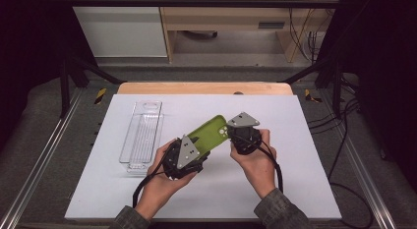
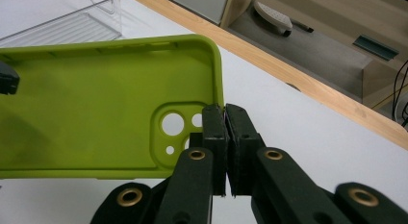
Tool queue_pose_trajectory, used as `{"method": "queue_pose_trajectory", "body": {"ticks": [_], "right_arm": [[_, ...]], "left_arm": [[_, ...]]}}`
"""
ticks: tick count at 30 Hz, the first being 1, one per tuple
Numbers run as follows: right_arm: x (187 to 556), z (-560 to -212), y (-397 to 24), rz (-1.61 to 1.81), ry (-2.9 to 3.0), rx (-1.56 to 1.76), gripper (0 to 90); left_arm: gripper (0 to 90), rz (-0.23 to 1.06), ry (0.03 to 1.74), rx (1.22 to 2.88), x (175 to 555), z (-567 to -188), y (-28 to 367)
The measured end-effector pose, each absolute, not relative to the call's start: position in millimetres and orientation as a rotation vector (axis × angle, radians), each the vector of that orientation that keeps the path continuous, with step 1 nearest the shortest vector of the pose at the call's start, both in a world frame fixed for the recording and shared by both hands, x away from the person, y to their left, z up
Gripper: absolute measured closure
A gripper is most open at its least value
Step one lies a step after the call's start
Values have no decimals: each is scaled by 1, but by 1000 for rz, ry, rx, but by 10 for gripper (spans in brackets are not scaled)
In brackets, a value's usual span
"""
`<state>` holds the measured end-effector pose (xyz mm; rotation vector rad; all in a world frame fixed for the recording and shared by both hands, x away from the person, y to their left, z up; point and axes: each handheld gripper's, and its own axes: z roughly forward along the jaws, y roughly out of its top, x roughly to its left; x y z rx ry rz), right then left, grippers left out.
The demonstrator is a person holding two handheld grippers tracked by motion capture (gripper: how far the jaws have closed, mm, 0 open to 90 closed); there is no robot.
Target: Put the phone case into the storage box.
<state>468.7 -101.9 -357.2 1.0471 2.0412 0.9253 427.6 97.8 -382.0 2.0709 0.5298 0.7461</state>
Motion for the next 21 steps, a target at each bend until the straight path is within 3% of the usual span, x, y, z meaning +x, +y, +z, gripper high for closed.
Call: {"method": "queue_pose_trajectory", "body": {"ticks": [21], "right_arm": [[464,-354,-100,956,1999,1018,879]], "left_arm": [[484,770,517,2075,430,-378,91]]}}
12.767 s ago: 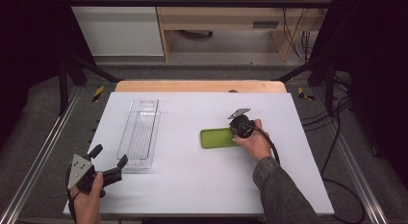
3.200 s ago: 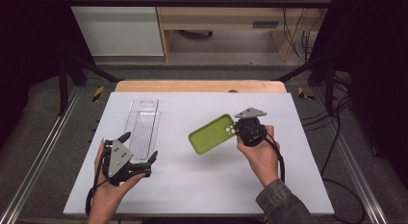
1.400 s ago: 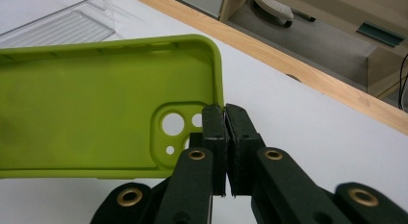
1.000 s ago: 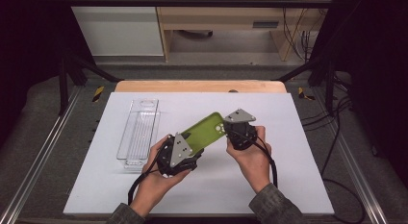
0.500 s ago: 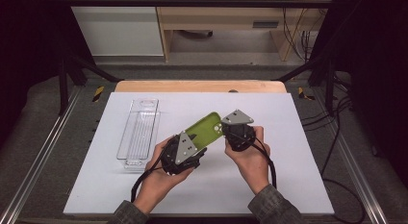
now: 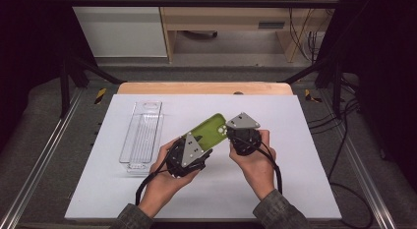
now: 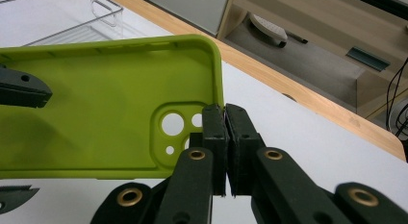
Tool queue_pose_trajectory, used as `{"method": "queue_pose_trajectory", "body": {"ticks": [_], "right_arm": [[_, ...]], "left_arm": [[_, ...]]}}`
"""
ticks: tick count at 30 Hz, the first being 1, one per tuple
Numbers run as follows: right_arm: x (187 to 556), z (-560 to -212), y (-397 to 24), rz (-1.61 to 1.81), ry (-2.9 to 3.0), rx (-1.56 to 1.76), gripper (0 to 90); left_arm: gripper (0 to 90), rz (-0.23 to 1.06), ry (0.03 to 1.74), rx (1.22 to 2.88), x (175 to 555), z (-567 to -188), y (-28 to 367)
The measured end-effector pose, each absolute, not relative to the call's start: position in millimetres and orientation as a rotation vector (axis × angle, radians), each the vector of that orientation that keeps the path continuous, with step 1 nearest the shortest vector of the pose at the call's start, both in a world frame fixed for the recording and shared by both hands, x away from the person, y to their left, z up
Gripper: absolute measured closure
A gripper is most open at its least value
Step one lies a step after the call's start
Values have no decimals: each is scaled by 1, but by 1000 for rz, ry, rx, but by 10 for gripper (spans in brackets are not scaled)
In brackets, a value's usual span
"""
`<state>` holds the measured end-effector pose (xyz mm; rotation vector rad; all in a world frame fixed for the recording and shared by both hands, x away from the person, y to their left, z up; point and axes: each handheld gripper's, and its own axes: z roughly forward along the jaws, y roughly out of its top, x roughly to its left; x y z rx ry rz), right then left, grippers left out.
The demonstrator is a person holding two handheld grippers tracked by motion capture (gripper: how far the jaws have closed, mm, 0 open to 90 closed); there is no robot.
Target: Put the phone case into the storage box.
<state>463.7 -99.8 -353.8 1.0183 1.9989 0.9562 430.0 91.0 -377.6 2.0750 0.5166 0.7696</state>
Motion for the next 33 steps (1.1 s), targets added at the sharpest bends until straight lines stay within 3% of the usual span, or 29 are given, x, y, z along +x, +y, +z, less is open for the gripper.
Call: {"method": "queue_pose_trajectory", "body": {"ticks": [33], "right_arm": [[457,-351,-97,973,1950,985,880]], "left_arm": [[559,789,498,2087,432,-380,88]]}}
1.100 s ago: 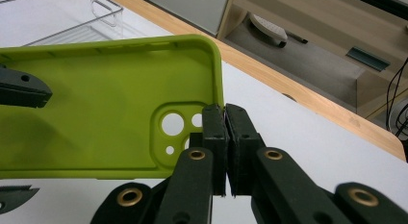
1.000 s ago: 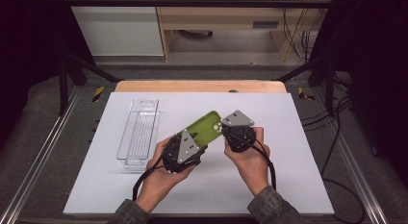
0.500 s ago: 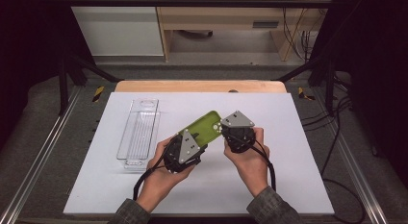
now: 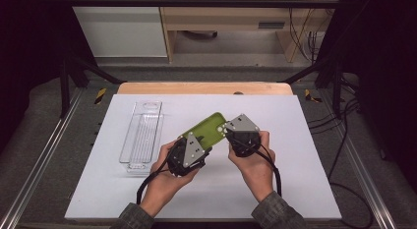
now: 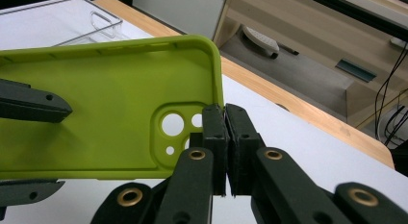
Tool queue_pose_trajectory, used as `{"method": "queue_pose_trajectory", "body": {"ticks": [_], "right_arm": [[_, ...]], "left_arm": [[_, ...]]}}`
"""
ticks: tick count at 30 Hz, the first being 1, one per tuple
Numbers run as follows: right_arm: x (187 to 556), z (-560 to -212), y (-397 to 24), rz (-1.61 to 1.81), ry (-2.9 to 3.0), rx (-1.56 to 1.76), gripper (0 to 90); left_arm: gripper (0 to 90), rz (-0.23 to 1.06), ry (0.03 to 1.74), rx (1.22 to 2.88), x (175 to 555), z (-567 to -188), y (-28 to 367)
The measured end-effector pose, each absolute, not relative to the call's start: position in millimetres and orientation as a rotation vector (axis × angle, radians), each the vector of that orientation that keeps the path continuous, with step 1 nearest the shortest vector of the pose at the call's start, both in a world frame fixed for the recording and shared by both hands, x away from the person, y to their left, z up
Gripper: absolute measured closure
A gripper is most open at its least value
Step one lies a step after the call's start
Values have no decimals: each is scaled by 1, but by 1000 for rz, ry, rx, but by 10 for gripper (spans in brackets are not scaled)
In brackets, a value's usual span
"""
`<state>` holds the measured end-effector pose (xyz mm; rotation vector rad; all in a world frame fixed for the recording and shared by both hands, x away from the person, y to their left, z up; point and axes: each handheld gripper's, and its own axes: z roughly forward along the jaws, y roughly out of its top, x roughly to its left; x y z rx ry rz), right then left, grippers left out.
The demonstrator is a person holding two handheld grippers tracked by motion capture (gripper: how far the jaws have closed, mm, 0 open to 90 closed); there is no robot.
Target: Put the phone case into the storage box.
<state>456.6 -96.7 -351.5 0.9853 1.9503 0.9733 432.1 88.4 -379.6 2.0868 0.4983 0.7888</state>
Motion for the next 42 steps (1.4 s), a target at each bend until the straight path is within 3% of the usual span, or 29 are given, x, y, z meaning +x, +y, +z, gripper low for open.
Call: {"method": "queue_pose_trajectory", "body": {"ticks": [42], "right_arm": [[456,-353,-88,964,1955,968,880]], "left_arm": [[645,818,421,2141,428,-377,68]]}}
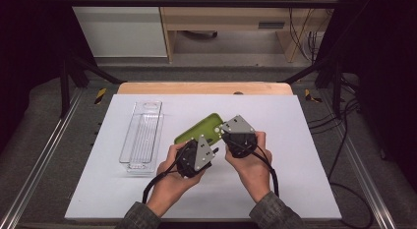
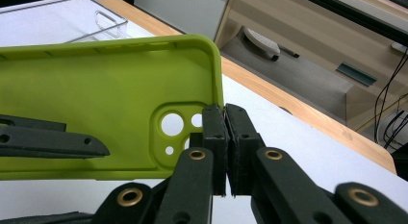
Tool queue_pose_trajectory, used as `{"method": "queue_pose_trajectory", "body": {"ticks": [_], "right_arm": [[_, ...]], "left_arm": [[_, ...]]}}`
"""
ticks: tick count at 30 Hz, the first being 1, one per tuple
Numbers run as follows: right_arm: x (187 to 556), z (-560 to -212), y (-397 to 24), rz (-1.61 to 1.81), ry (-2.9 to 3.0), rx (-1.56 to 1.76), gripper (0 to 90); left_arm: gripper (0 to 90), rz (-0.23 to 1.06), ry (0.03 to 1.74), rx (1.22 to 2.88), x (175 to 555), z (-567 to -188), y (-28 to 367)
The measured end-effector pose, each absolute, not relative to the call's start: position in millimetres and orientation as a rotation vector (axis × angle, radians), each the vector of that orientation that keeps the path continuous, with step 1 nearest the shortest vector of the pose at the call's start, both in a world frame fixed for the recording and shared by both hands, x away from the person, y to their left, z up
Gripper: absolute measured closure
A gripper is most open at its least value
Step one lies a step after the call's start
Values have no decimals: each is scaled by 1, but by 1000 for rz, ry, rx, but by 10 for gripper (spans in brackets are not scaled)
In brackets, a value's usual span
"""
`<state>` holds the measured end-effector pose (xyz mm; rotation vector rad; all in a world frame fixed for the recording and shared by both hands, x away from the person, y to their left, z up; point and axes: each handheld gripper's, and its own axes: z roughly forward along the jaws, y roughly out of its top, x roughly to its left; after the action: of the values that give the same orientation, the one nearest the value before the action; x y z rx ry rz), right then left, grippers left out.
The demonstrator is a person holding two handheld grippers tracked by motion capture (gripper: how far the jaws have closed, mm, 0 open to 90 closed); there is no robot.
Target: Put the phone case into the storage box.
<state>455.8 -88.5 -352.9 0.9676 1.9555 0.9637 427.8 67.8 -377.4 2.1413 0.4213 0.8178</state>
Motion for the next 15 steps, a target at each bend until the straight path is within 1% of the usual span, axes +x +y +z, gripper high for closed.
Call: {"method": "queue_pose_trajectory", "body": {"ticks": [8,15], "right_arm": [[457,-351,-88,958,1958,964,879],[459,-350,-88,945,1976,979,878]], "left_arm": [[663,817,423,2159,428,-379,65],[699,816,436,2183,431,-380,64]]}}
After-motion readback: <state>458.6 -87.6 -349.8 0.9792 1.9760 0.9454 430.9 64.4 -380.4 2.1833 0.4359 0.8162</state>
